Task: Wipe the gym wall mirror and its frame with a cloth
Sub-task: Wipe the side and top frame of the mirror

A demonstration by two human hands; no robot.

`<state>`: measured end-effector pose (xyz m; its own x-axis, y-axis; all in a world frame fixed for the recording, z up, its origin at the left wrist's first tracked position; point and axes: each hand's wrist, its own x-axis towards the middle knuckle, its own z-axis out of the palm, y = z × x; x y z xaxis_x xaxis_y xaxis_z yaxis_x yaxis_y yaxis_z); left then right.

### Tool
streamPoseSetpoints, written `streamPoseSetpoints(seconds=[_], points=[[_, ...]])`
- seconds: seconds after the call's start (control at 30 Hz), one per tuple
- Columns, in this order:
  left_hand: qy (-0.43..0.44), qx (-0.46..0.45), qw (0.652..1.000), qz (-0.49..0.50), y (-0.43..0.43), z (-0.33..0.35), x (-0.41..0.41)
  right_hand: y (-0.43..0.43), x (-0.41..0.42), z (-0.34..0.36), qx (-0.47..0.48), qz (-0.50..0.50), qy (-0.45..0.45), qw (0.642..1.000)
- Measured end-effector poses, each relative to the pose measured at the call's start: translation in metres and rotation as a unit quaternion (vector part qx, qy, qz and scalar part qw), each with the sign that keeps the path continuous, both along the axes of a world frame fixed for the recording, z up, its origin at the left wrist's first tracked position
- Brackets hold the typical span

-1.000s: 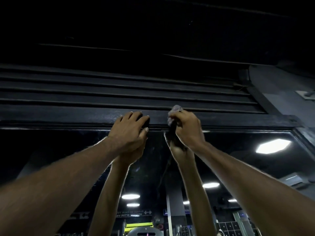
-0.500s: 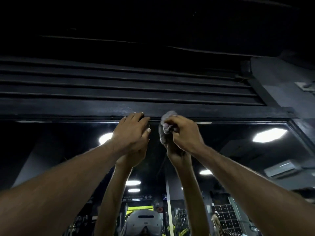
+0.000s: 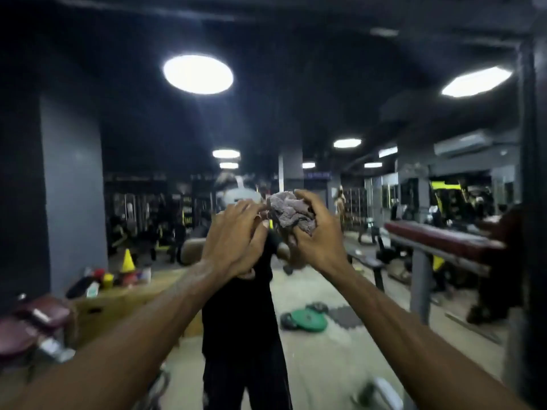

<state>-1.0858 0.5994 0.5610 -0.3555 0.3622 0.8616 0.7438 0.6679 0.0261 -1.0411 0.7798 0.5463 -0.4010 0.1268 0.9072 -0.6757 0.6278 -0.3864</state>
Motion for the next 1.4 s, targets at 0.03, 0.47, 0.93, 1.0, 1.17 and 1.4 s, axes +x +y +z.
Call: streamPoseSetpoints(seconds=[0.03,0.47,0.93,1.0,1.17,1.4], points=[[-0.028,0.000,1.000,-0.011,-0.004,-0.028,0.005,-0.004,0.005,-0.030,-0.010,0.011,-0.025,1.000],[-0.622,0.242,0.737,-0.107,-0.012,-0.312,0.076,-0.035,0.098,-0.329,-0.049,-0.013,-0.290,0.956],[-0.747,0.212,0.629,-0.029,-0.012,-0.397,0.143,0.015,0.154,-0.400,-0.235,-0.088,-0.486,0.837],[-0.732,0.176,0.658,-0.017,-0.016,-0.397,0.143,0.022,0.152,-0.396,-0.290,-0.050,-0.507,0.810],[-0.673,0.063,0.736,-0.024,-0.017,-0.408,0.143,0.020,0.151,-0.388,-0.396,0.042,-0.546,0.737],[-0.650,-0.036,0.759,-0.008,-0.031,-0.413,0.131,0.028,0.141,-0.395,-0.255,-0.111,-0.547,0.790]])
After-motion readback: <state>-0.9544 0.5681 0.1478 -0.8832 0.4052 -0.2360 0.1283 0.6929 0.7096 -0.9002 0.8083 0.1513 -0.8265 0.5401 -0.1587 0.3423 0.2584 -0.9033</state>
